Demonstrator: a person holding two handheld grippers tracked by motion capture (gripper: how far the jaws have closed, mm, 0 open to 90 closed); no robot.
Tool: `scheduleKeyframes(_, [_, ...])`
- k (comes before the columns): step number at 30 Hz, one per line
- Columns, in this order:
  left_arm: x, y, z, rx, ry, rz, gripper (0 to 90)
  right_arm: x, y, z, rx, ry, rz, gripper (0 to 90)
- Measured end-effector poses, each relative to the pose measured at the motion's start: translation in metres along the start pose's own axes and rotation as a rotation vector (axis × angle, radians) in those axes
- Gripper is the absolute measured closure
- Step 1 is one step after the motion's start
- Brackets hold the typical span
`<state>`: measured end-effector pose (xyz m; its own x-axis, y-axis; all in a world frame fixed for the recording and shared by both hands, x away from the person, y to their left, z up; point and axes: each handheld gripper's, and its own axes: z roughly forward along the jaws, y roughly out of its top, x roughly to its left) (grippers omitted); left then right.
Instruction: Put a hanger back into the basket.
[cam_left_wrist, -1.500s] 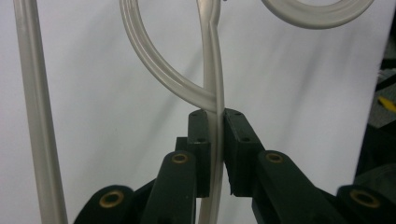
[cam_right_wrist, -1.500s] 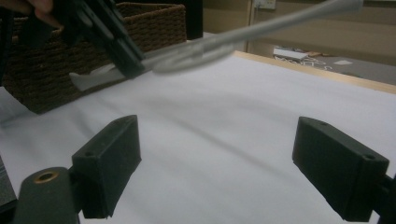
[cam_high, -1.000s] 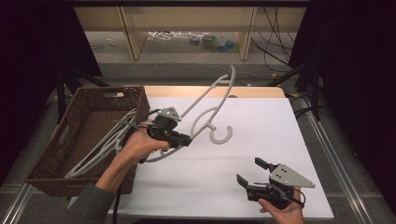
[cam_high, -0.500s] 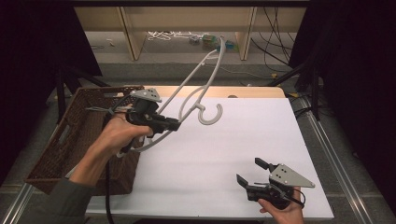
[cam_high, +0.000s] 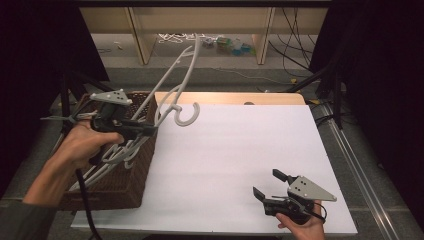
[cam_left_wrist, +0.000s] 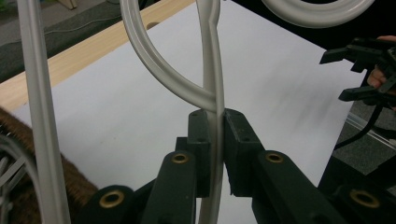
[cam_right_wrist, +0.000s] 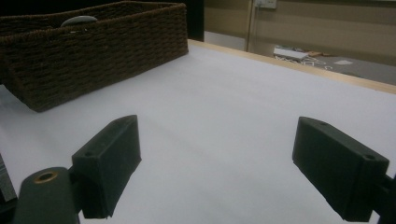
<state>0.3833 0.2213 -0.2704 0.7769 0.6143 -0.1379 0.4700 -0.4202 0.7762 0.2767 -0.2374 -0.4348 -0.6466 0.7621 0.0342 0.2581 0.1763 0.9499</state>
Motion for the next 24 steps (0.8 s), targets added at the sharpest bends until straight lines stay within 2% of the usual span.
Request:
scheduleKeyframes(3, [0.007, -0.008, -0.005, 0.001, 0.005, -0.017, 81.8, 0.000, 0.000, 0.000, -0.001, -0.001, 0.001, 16.2])
scheduleKeyframes(5, [0.017, -0.020, -0.012, 0.007, 0.040, -0.039, 81.8, 0.000, 0.000, 0.000, 0.002, 0.002, 0.000, 16.2])
scheduleKeyframes(7, [0.020, -0.023, -0.014, 0.006, 0.042, -0.042, 81.8, 0.000, 0.000, 0.000, 0.001, 0.000, -0.001, 16.2])
scheduleKeyframes(8, [0.026, -0.030, -0.017, 0.008, 0.061, -0.057, 81.8, 0.000, 0.000, 0.000, 0.001, 0.000, 0.000, 16.2])
scheduleKeyframes(9, [0.026, -0.030, -0.017, 0.008, 0.061, -0.057, 81.8, 0.000, 0.000, 0.000, 0.009, 0.002, 0.000, 16.2])
scheduleKeyframes(10, [0.033, -0.036, -0.022, 0.041, 0.076, -0.034, 81.8, 0.000, 0.000, 0.000, 0.004, 0.002, 0.000, 16.2])
scheduleKeyframes(13, [0.038, -0.045, -0.022, 0.022, 0.074, -0.068, 81.8, 0.000, 0.000, 0.000, 0.001, 0.001, 0.000, 16.2])
scheduleKeyframes(17, [0.042, -0.054, -0.024, 0.033, 0.081, -0.074, 81.8, 0.000, 0.000, 0.002, -0.005, 0.009, 0.010, 16.2])
scheduleKeyframes(19, [0.045, -0.060, -0.025, 0.038, 0.067, -0.076, 81.8, 0.000, 0.000, 0.002, -0.010, 0.014, 0.007, 16.2])
scheduleKeyframes(24, [0.056, -0.080, -0.028, 0.052, 0.079, -0.104, 81.8, 0.000, 0.000, 0.002, -0.009, 0.011, 0.010, 16.2])
